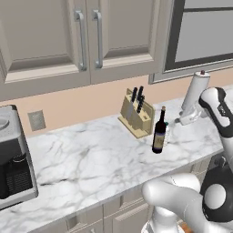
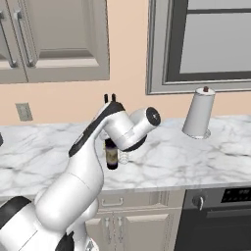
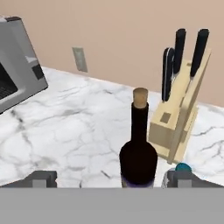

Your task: Place the drinks on the dining counter in a tight cluster.

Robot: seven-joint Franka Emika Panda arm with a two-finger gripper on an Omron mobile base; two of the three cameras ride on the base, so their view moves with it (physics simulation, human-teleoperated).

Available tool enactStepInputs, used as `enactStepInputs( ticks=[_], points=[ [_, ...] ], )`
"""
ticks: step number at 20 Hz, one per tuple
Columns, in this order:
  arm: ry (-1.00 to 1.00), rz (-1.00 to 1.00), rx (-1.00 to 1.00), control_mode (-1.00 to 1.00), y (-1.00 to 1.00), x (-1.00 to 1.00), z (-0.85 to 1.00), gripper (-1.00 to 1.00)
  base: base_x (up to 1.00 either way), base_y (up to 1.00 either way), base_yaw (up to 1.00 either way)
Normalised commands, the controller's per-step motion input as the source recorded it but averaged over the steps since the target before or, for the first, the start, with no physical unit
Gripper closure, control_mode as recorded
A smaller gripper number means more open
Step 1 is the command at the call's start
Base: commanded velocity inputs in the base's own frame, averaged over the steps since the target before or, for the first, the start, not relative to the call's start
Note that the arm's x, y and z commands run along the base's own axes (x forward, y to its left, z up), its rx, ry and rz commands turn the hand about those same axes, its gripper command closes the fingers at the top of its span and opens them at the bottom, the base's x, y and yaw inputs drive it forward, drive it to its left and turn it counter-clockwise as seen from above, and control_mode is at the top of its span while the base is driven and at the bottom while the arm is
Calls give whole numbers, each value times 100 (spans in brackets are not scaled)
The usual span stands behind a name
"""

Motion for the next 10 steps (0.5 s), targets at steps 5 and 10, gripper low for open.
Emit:
enactStepInputs(
  ticks=[5, 10],
  points=[
    [-20, -5, 0, -100, 0, 9, 0, -100, 0, 0, 0],
    [-4, 12, 6, -100, -1, 17, -15, -100, 0, 0, 0]
  ],
)
